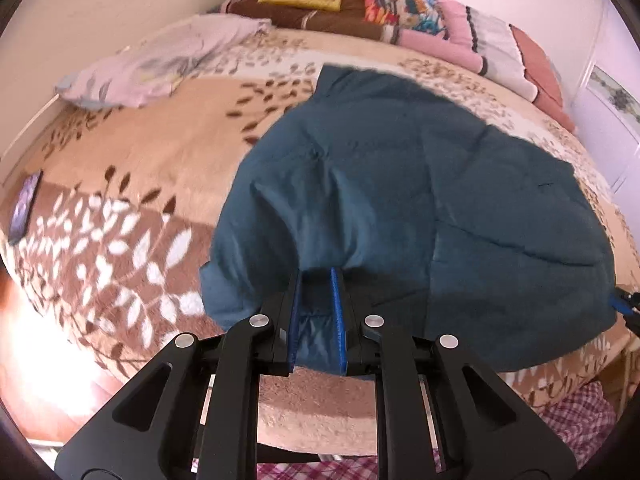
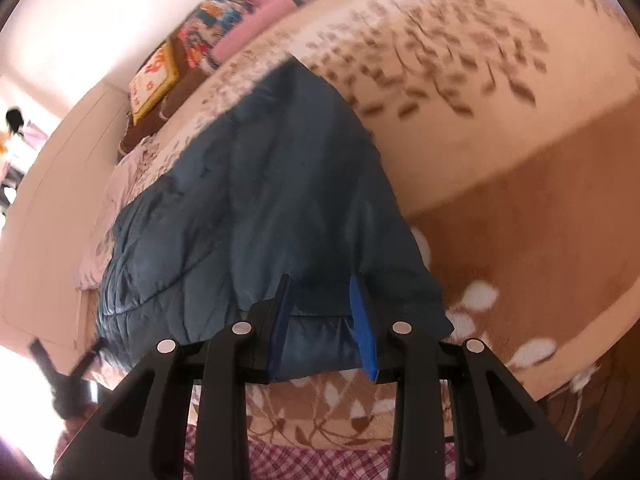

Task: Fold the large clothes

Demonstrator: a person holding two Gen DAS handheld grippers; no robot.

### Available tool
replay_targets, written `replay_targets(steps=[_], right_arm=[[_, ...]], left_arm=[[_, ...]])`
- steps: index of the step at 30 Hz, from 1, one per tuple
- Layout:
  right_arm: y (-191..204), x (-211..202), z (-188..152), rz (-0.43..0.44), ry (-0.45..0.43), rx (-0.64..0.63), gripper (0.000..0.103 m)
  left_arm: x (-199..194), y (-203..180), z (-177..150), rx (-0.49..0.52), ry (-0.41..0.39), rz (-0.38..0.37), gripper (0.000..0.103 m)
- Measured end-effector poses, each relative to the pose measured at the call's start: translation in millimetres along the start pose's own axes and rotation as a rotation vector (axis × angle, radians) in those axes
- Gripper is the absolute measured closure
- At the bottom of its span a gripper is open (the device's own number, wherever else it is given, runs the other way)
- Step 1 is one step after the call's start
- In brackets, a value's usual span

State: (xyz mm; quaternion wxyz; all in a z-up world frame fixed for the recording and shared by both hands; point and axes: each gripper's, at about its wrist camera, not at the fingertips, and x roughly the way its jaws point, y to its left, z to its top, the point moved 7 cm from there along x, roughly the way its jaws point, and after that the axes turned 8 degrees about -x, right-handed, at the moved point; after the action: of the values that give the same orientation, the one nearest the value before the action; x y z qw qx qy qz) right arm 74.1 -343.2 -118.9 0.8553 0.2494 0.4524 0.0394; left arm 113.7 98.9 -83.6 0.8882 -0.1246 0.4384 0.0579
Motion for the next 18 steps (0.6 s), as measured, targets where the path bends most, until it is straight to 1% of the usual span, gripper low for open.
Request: replay_targets(steps=[2,4,6,8,9,11,13,15,17,18], right_arm=[[-2,9,-1,-0.045,0.029,-0.020,0.078],[0,9,1,-0.088,0.038,-0.041,0.078],[11,1,9,-0.110,0.006,-0.069,0.076],[37,-9,23,-0.103,-0.045,-0.143,0.076],[55,-9,31,-0.083,-0.056,-0.184,0.076],[89,1,45,-0.023,-0.046,-0.247,0.076],[125,21,55,0.040,-0.014,-0.296,0.076],[166,49,64,0.100,0.036,-0.341,0.076],[198,79,73,0.110,0.075,-0.387,0.076],[209,90,78,0.098,0.086,-0.404,0.076]], left_arm=[[3,-2,-2,0.011,-0.006,0.015,0.089],[-2,-5,-4,0.013,-0.012,0.013,0.089],[-7,-8,-5,0.011,-0.016,-0.008,0.089],[-15,-12,-7,0.010,-0.024,-0.033,0.089],[-18,-15,-8,0.010,-0.027,-0.046,0.089],[-21,-19,-12,0.010,-0.024,-0.078,0.089],[-23,-25,-15,0.008,-0.019,-0.110,0.089],[-26,-30,-17,0.005,-0.021,-0.140,0.089],[-30,-37,-19,0.010,-0.025,-0.174,0.089],[-31,-39,-20,0.020,-0.031,-0.182,0.089]])
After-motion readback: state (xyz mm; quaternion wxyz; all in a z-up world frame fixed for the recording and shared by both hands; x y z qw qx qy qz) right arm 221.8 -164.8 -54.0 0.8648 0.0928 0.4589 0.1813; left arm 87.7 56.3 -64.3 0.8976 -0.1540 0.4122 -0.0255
